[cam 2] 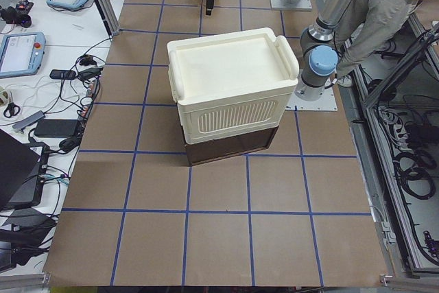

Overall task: Pull drawer sideways
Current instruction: 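Move the left gripper down toward the white handle of the wooden drawer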

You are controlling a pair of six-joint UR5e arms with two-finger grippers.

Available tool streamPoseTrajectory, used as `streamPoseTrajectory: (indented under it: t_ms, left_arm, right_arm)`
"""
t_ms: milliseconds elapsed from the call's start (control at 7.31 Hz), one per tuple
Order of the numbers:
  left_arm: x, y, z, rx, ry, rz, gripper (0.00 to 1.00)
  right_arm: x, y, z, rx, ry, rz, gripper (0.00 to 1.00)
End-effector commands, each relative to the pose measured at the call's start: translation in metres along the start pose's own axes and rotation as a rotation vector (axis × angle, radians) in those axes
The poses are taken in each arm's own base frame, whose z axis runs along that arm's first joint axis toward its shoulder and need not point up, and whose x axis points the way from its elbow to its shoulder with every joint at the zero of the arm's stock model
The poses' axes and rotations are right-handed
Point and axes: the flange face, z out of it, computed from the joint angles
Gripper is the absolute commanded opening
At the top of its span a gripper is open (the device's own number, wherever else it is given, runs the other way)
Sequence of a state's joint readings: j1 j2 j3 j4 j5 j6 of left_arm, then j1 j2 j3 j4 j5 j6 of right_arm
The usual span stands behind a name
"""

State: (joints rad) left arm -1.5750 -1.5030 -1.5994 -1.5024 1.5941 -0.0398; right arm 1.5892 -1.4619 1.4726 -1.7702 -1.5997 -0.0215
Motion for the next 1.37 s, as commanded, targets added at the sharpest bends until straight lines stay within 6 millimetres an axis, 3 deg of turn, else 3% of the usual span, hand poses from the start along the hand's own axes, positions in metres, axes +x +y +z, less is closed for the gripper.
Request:
streamPoseTrajectory:
  t_ms: [0, 547, 1232]
  left_arm:
    - [0.0, 0.001, -0.001, -0.001, -0.006, -0.001, 1.0]
    - [0.0, 0.012, -0.004, -0.052, 0.0, -0.032, 1.0]
    - [0.0, 0.009, 0.0, -0.055, -0.005, -0.066, 1.0]
  right_arm:
    - [0.0, 0.0, 0.0, 0.0, 0.0, 0.0, 1.0]
    - [0.0, 0.0, 0.0, 0.0, -0.001, 0.0, 1.0]
    - [0.0, 0.0, 0.0, 0.0, 0.0, 0.0, 1.0]
